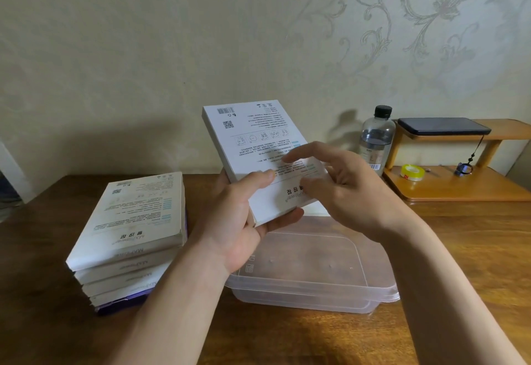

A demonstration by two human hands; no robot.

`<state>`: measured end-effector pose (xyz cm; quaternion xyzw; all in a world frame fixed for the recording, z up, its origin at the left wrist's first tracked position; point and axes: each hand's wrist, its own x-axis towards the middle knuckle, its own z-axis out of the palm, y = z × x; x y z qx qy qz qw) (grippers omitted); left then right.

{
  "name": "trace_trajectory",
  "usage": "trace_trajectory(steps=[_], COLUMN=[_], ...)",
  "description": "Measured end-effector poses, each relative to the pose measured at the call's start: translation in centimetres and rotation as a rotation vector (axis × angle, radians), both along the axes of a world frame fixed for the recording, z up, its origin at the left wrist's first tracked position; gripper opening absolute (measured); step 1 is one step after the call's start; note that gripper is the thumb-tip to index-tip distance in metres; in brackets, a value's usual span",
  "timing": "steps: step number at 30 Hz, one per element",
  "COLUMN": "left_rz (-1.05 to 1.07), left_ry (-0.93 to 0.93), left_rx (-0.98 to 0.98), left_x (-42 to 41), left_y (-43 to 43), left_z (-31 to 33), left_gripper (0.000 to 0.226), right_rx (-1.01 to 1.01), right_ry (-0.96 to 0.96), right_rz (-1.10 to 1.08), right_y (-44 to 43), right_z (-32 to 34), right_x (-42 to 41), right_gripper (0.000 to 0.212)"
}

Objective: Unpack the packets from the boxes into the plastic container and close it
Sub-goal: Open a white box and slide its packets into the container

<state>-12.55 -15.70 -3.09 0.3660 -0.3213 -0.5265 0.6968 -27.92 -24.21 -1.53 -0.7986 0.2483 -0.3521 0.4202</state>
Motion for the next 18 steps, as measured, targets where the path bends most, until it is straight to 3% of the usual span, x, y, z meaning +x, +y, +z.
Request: trace_trajectory(steps=[11, 18], left_rz=[0.015, -0.003], left_ry=[0.002, 0.001], left_rx=[0.007, 0.003], left_x=[0.3, 0.3], left_y=[0.0, 0.1], left_z=[0.2, 0.4], left_gripper=[0.039, 0.037], right_rx=[-0.207, -0.323], right_ry=[0.021, 0.024], right_rz=[-0.219, -0.212], right_y=[0.5, 0.5], right_z=[-0.5, -0.8], right_x=[1.1, 1.6], right_gripper=[0.009, 0.014])
